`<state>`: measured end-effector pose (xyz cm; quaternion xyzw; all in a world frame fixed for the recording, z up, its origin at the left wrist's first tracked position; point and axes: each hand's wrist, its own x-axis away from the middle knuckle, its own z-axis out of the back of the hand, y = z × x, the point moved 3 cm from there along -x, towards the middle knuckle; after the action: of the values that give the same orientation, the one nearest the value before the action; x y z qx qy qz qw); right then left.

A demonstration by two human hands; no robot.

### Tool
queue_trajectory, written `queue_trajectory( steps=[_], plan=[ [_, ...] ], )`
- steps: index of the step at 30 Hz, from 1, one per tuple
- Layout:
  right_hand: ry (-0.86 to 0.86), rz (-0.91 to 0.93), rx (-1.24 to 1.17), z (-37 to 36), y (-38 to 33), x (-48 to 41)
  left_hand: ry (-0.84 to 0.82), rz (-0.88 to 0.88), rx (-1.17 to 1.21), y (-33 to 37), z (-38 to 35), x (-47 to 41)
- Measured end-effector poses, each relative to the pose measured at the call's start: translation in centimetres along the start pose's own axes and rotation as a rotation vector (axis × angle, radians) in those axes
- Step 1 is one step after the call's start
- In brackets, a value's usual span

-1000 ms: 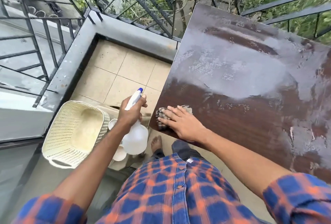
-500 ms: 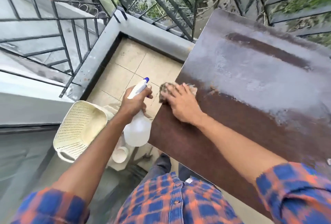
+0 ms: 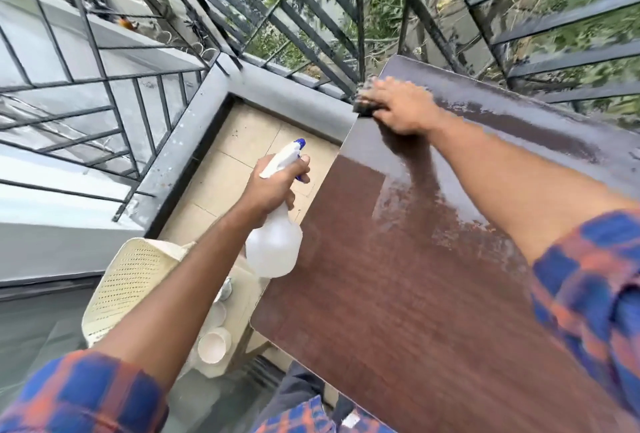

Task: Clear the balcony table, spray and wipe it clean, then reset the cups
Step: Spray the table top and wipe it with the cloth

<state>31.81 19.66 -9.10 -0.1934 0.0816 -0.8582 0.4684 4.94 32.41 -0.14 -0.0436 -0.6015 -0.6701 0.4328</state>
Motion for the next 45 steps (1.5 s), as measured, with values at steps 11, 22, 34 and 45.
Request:
queue_trajectory(
  steps=[11,22,34,45],
  plan=[
    [0.369,-0.486,-0.098,-0.9,2.3,3.6,-0.075,-0.055,-0.013,3.3,-4.4,-1.0],
    [0.057,0.534,-0.011,-11.6,-8.4,22.0,-0.139,-0.076,-0.049,3.5,-8.4,0.0],
    [0.349,-0.524,-0.143,2.6,11.9,8.6,-0.145,-0.074,-0.067,3.5,-10.3,2.4],
    [0.271,0.004,-0.106,-12.5,-6.6,31.2,-0.239,-0.083,-0.107,2.5,-14.2,3.0]
  ],
)
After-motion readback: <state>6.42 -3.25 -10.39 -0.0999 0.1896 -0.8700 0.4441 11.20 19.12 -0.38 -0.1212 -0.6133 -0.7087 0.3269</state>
